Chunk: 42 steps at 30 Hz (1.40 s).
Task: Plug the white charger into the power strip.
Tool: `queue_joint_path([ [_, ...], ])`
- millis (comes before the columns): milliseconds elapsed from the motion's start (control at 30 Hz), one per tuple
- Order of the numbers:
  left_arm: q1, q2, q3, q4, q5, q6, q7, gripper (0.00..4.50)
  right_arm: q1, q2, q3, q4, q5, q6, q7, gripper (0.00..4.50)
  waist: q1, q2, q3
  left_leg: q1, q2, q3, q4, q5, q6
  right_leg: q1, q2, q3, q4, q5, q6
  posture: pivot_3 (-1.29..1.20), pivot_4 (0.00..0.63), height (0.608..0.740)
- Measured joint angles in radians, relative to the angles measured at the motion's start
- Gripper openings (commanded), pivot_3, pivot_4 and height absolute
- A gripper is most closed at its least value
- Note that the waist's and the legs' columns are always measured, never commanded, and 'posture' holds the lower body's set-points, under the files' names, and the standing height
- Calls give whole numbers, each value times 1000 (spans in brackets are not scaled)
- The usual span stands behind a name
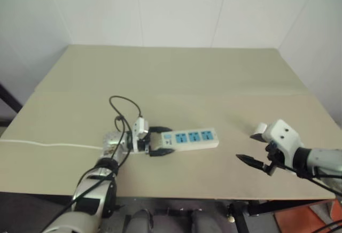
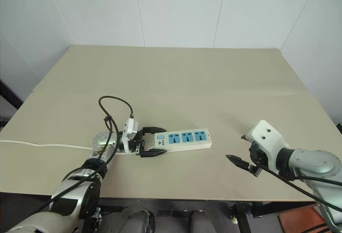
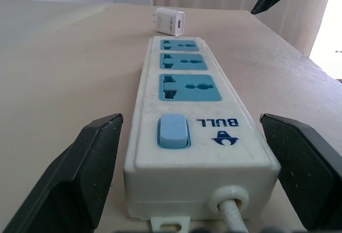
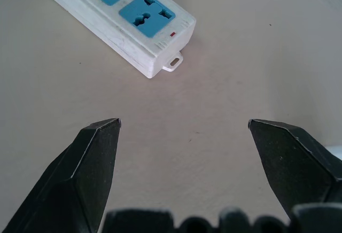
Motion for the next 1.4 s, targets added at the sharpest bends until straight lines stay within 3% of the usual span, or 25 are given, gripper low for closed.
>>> queue_joint_path([
  [67, -1, 0, -4, 2, 2, -6, 7, 4485, 0, 0, -3, 0, 0, -1, 1, 4500, 0, 0, 0, 0, 0, 0, 0, 0, 0, 0, 0, 0, 0, 0, 0, 0, 150, 740],
  [233, -1, 2, -7, 9, 2, -9, 12, 3298, 0, 0, -6, 0, -6, -2, 1, 4500, 0, 0, 0, 1, 0, 0, 0, 0, 0, 0, 0, 0, 0, 0, 0, 0, 150, 740],
  [433, -1, 2, -8, 9, 2, -10, 23, 3266, -11, -10, -5, 12, -12, -10, 7, 4500, 0, 0, 0, 1, 0, 0, 0, 0, 0, 1, 0, 0, 0, 0, 0, 0, 150, 740],
  [533, 1, 7, -14, 2, 1, 0, 12, 3266, -67, -87, 11, 85, -52, -88, 62, 4500, -1, 0, 0, 1, 0, 0, 0, 0, 0, 1, 0, 0, 0, 0, 0, 0, 150, 740],
  [700, 3, 16, -22, -22, -1, 31, -16, 3266, -207, -239, 133, 317, -211, -456, 231, 4500, -5, 0, 0, 1, 0, 1, -1, 0, 0, 0, 0, 0, -1, 0, 0, 0, 150, 740],
  [833, 3, 27, -25, -38, -1, 52, -25, 3266, -467, -246, 343, 660, -394, -900, 375, 4500, -18, 1, 0, 1, 0, 2, 0, 0, 0, 0, 0, 1, -1, 0, 0, 0, 150, 740],
  [1100, 20, 41, -30, -72, 0, 53, -18, 3266, -1030, -132, 676, 1218, -665, -1624, 624, 4500, -34, 2, 1, 2, 0, 2, -1, 0, 0, -1, 0, 1, 0, 0, 0, 0, 150, 740],
  [1267, 39, 42, -37, -100, -3, 52, -5, 3266, -1193, -43, 834, 1440, -782, -1915, 680, 4500, -34, 2, 1, 3, 0, 1, -1, 0, 0, 0, 0, 1, 1, 4, -7, 0, 150, 740],
  [1400, 50, 45, -38, -119, -6, 54, 7, 3266, -1259, 2, 905, 1558, -890, -2033, 647, 4500, -35, 2, 1, 4, 0, 1, -1, 0, 0, 0, 0, 2, 2, 4, -8, 0, 150, 740],
])
